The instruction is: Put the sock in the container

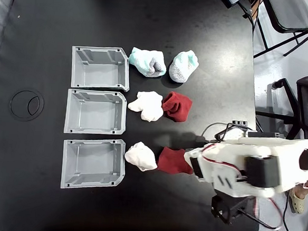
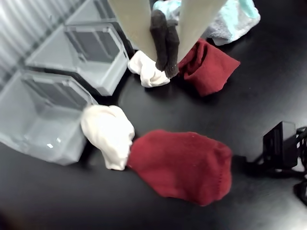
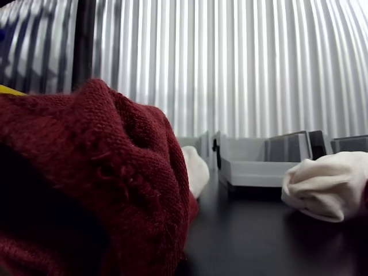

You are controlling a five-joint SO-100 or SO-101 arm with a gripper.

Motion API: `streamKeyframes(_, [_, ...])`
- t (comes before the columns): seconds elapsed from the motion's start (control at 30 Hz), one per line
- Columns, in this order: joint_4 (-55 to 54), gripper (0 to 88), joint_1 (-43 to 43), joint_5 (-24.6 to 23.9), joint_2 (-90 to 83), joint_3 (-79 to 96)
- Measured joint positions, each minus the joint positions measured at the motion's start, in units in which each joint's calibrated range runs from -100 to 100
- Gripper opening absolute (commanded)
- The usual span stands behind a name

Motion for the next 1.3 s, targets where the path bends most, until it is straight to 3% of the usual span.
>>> streamKeyframes(0.33, [0.1, 1.4, -6.0, 5.9, 2.9, 5.0])
streamKeyframes(0.77, [-4.0, 1.4, -8.1, 8.8, 3.5, 11.9])
streamKeyframes(1.3, [-14.3, 1.4, -6.1, 9.1, 3.5, 26.6])
